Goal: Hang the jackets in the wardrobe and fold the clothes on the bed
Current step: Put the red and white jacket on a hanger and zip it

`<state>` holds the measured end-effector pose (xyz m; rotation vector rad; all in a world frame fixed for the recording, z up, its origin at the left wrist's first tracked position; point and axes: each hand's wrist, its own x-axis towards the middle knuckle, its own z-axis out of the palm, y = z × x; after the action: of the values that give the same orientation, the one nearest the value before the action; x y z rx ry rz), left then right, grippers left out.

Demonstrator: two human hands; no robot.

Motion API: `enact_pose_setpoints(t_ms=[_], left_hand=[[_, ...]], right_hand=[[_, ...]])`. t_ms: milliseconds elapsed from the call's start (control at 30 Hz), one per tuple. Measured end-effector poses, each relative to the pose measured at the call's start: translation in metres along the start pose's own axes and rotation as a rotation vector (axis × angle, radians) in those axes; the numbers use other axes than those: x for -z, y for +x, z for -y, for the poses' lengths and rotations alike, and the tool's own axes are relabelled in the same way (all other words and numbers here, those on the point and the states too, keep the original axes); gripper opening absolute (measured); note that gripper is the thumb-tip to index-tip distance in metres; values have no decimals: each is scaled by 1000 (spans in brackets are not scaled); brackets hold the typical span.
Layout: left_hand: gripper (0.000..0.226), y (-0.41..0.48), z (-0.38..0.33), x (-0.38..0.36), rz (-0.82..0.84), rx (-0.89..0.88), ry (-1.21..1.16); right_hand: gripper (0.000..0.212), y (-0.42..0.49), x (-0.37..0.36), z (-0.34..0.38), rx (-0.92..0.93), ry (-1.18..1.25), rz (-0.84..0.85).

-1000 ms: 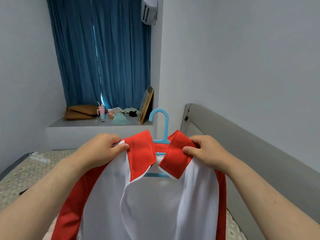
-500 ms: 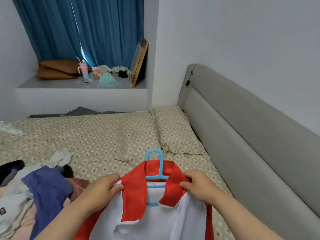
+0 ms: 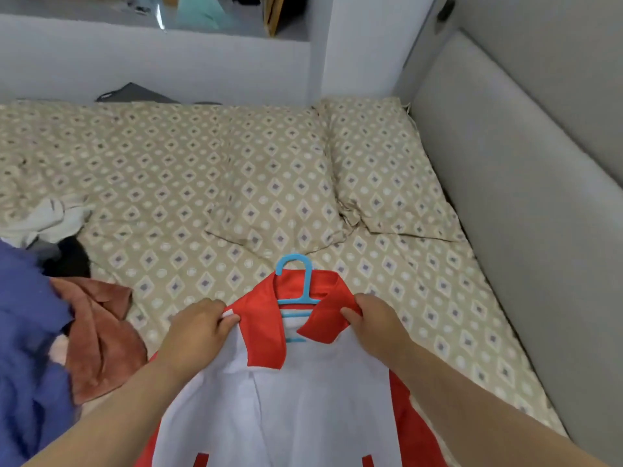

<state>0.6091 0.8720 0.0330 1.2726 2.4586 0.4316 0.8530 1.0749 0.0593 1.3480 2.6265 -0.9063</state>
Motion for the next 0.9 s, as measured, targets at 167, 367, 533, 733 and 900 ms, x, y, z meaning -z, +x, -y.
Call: enact_pose_setpoints(t_ms=[167, 367, 533, 733, 900], left_hand=[[46, 64, 42, -85, -169, -60, 34], [57, 157, 85, -162, -301, -37, 146], [72, 236, 92, -172, -401, 121, 153], [80, 287, 101, -187, -309, 169, 254], [79, 292, 103, -189, -273, 160, 283]], right_hand=[[22, 87, -75, -56, 103, -18, -107], [27, 191, -158, -87, 164, -119, -357], [33, 265, -170, -84, 175, -115, -561], [47, 314, -182, -86, 78, -156, -561], [45, 313, -181, -86, 91, -154, -576]])
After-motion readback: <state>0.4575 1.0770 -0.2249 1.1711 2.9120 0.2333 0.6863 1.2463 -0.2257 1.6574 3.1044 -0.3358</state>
